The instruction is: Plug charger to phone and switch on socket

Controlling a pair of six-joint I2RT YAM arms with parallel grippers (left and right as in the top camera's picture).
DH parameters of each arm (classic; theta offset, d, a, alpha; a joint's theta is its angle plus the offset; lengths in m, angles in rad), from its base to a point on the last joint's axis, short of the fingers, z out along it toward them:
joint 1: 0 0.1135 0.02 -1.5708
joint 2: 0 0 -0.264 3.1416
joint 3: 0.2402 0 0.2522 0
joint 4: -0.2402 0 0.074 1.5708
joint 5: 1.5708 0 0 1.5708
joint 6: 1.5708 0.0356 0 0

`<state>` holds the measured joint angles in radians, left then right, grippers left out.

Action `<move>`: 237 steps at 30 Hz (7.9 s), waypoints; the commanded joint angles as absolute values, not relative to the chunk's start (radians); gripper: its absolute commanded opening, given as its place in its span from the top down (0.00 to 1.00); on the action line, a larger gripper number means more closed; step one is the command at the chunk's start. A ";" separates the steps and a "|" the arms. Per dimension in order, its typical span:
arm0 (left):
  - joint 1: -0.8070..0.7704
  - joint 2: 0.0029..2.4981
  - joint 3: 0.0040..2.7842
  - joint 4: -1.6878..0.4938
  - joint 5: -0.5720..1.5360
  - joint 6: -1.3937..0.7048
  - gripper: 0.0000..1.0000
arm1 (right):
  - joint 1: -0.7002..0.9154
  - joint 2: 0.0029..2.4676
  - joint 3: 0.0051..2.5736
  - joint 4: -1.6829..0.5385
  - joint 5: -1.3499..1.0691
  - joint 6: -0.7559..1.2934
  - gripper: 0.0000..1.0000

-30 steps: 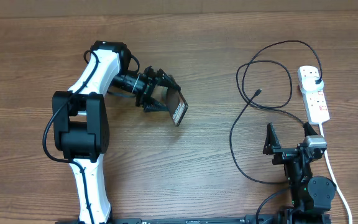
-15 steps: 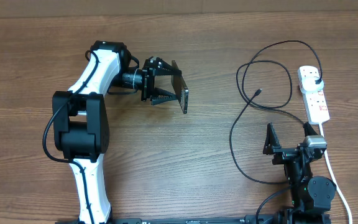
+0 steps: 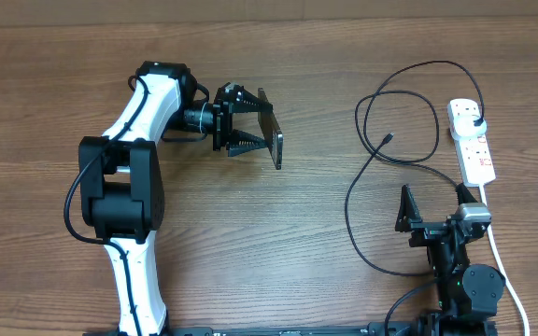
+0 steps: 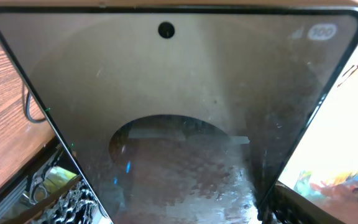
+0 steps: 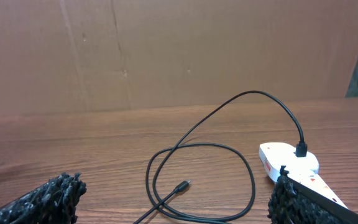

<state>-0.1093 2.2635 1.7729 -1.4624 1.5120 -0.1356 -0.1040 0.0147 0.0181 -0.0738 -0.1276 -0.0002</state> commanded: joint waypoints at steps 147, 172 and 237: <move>-0.087 2.266 1.803 -1.466 1.560 -0.051 0.42 | 0.778 1.424 0.850 0.156 0.224 0.178 0.60; -0.086 2.266 1.803 -1.466 1.560 -0.051 0.42 | 0.777 1.483 0.850 0.246 0.295 0.177 0.76; -0.039 1.055 1.317 -1.177 0.297 -0.670 0.00 | 0.141 1.133 0.305 0.754 -0.545 1.452 0.96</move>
